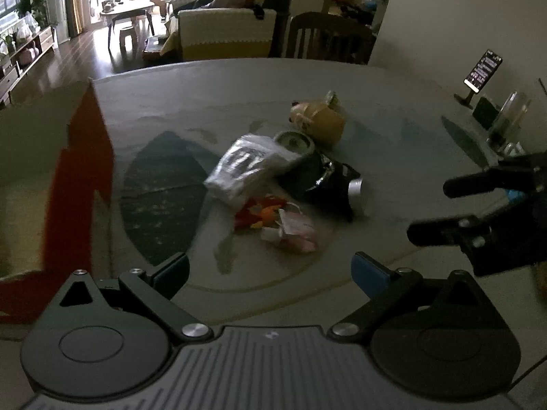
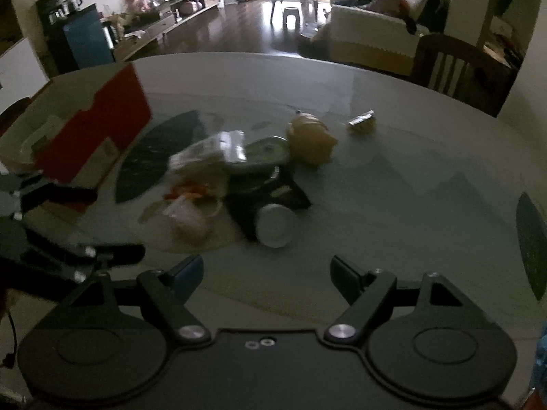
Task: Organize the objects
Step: 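Move both grippers back toward the remaining items on the table, then grasp the pink packet with the left gripper while the right gripper grasps the round lid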
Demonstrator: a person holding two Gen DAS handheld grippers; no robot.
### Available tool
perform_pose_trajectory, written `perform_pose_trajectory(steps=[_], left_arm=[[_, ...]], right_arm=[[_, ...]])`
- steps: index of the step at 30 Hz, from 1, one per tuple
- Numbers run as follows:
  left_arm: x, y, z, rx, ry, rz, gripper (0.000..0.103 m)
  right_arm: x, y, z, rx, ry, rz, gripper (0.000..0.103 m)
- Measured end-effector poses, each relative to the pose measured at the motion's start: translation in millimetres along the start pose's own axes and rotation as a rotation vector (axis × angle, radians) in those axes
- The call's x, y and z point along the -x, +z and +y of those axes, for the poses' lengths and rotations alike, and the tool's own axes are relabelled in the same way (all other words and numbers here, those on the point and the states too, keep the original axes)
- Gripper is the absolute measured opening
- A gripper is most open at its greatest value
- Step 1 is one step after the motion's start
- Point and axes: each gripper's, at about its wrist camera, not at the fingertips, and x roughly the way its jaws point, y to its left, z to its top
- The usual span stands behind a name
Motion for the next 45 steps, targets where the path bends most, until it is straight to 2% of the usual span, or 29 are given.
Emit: perform_pose_trajectory(steps=[5,13,25,26,27,29,33,35,37,40,45], left_arm=[[-26.9,-1.6,-13.8,0.004,0.007,0.005,0.101],[-56.4,-1.1,-27.0,-0.018,0.061,-0.004,0.101],[-72.1,-1.4,-32.7,0.01,0.078,-0.019,0.1],[-72.7,-1.2,-32.4,0.015,0.077,-0.019,0.1],[-72.9,-0.9,-32.8,0.017,0.078,-0.022,0.099],[-72.8,-0.3,-34.6,0.009,0.079,-0.026,0.095],[-73.0,1.0,-37.5,-0.009,0.086,-0.029,0.086],[-72.7,1.3,-39.0,-0.024,0.092,-0.032,0.079],[-72.4,2.1,-41.2,-0.046,0.106,-0.036,0.061],[-71.7,3.8,-41.8,-0.056,0.109,-0.031,0.053],[-67.9,2.5,-41.3,-0.054,0.099,-0.018,0.051]], right_arm=[[-17.5,7.3,-10.7,0.001,-0.005,0.02,0.081],[-44.9,17.5,-16.8,0.015,0.013,0.055,0.081],[-72.4,24.6,-15.1,0.038,0.061,0.085,0.077],[-73.8,24.9,-14.4,0.041,0.067,0.086,0.074],[-75.1,25.0,-14.0,0.043,0.07,0.089,0.066],[-79.5,25.1,-13.7,0.044,0.072,0.106,0.055],[-81.4,25.1,-14.2,0.042,0.083,0.105,0.055],[-80.7,25.5,-13.5,0.048,0.083,0.099,0.054],[-80.3,25.9,-13.2,0.049,0.091,0.097,0.049],[-79.8,25.8,-12.5,0.046,0.087,0.094,0.039],[-74.1,21.9,-14.1,0.03,0.075,0.082,0.039]])
